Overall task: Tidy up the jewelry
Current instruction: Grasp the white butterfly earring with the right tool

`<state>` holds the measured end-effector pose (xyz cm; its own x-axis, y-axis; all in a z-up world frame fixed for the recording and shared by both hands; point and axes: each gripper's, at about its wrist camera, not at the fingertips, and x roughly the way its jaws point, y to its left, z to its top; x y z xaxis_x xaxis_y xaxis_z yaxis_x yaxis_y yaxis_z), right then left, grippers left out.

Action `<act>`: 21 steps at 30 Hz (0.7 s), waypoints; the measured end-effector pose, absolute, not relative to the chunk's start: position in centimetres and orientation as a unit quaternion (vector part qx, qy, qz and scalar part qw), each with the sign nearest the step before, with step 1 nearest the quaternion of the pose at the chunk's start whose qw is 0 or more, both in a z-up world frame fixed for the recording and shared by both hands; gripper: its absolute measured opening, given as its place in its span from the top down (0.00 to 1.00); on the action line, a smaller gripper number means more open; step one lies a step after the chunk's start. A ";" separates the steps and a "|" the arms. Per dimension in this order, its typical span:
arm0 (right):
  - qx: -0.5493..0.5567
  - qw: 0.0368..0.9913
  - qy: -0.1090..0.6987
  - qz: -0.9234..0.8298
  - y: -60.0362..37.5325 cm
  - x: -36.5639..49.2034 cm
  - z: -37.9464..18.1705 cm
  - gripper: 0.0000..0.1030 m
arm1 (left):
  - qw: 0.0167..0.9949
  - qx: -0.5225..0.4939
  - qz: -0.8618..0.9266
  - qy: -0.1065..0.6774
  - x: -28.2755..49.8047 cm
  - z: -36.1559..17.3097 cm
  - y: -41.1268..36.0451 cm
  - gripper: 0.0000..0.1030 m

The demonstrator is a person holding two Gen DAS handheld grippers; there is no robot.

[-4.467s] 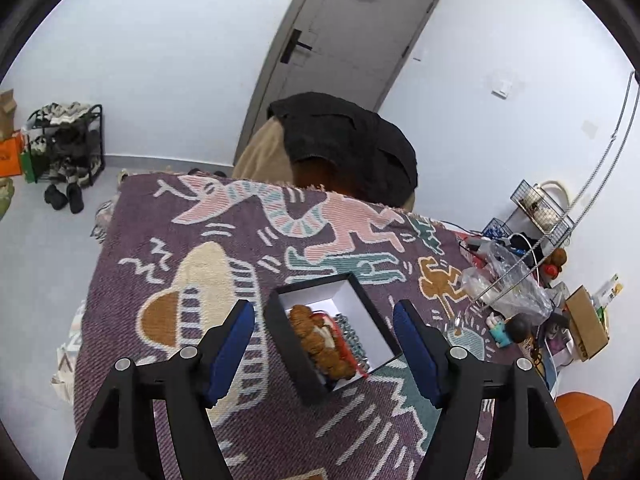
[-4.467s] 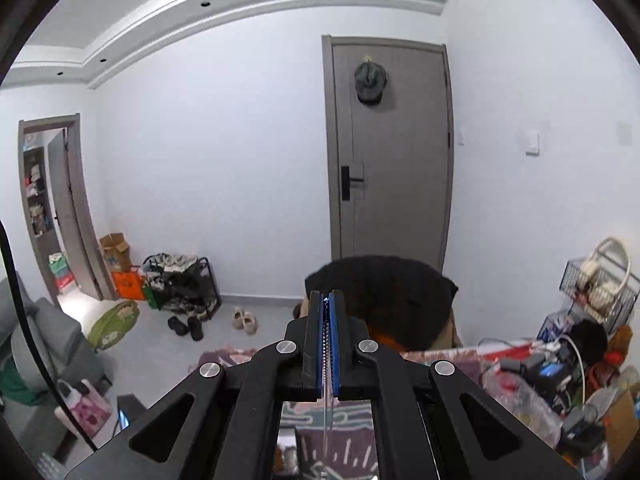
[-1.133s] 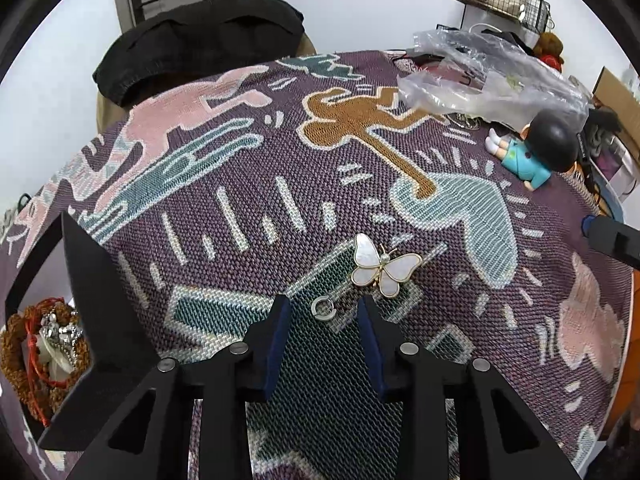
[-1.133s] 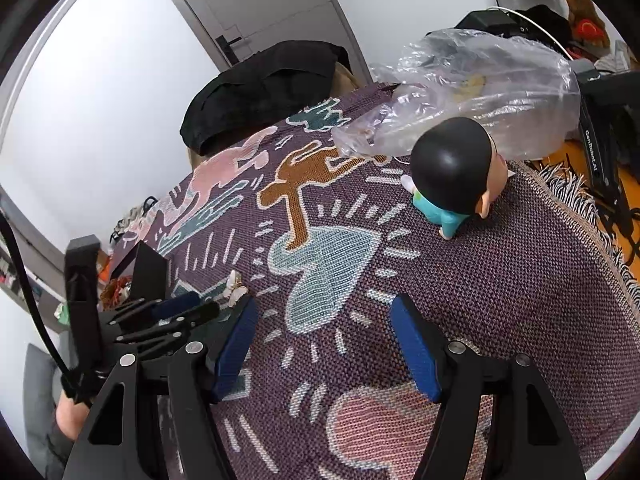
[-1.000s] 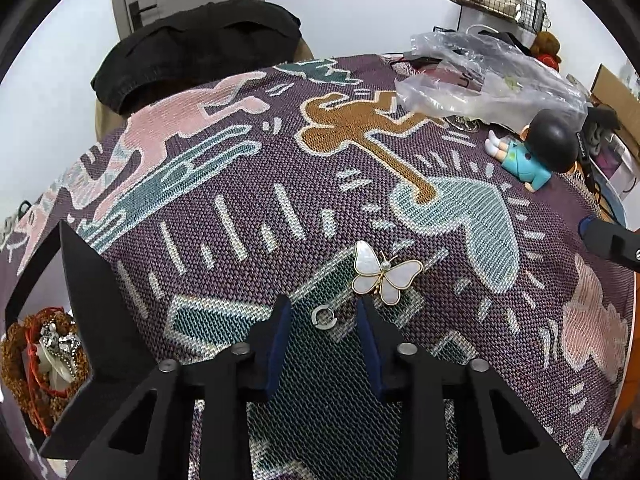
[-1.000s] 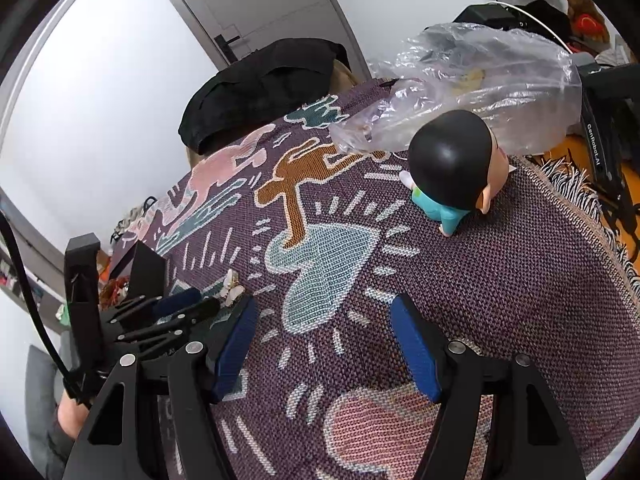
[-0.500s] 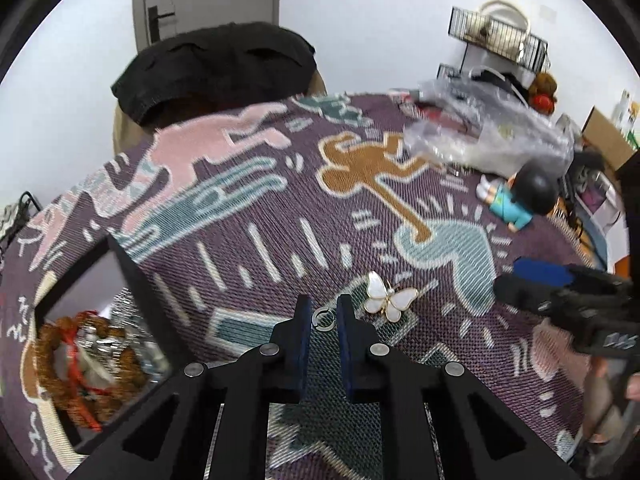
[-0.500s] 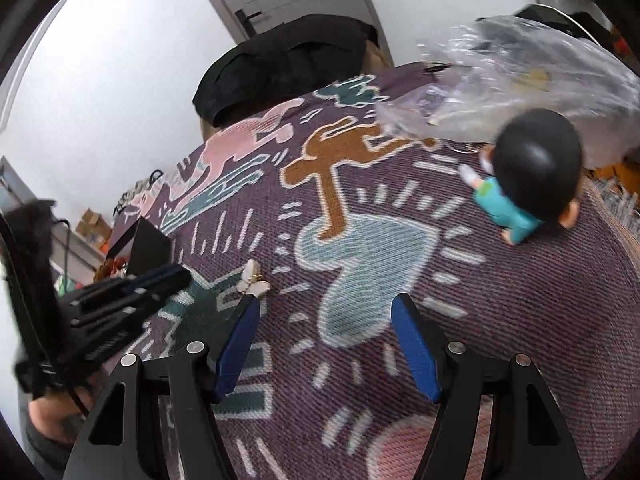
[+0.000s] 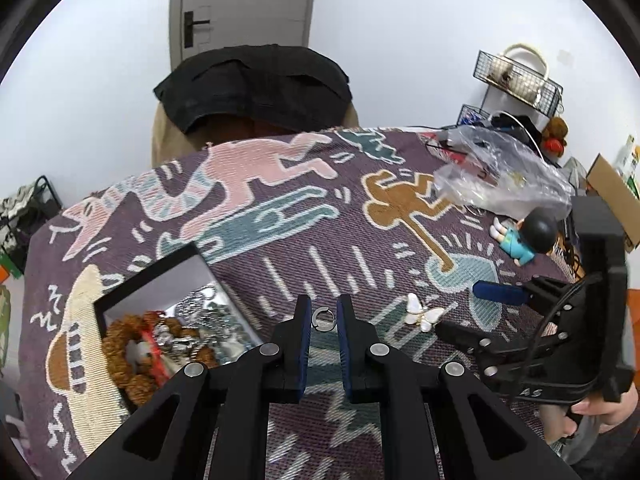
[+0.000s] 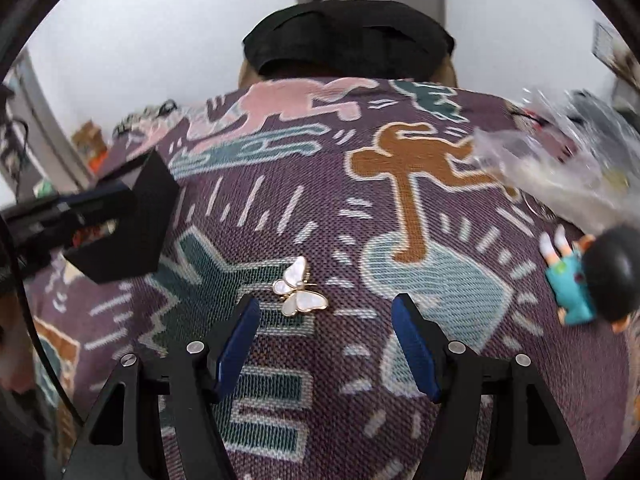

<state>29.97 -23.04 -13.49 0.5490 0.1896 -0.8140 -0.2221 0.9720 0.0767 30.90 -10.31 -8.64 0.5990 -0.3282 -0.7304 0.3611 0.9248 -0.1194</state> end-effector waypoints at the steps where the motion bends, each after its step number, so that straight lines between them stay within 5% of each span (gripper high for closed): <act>1: -0.029 0.879 0.461 0.118 -22.6 30.1 -13.6 0.33 | 0.895 0.018 -0.191 0.404 30.9 -8.6 -10.0 0.87; 8: -0.079 0.872 0.466 0.127 -20.5 31.2 -14.3 0.33 | 0.898 -0.002 -0.180 0.402 31.0 -8.3 -7.8 0.87; 13: -0.080 0.861 0.481 0.142 -20.2 31.5 -15.3 0.49 | 0.899 -0.011 -0.174 0.401 31.1 -8.2 -6.6 0.87; 16: -0.092 0.856 0.484 0.156 -19.7 31.2 -15.2 0.72 | 0.900 -0.018 -0.171 0.401 31.1 -8.1 -5.8 0.87; 21: -0.096 0.851 0.492 0.157 -19.8 30.9 -15.1 0.72 | 0.903 -0.025 -0.168 0.395 30.7 -7.6 -5.0 0.87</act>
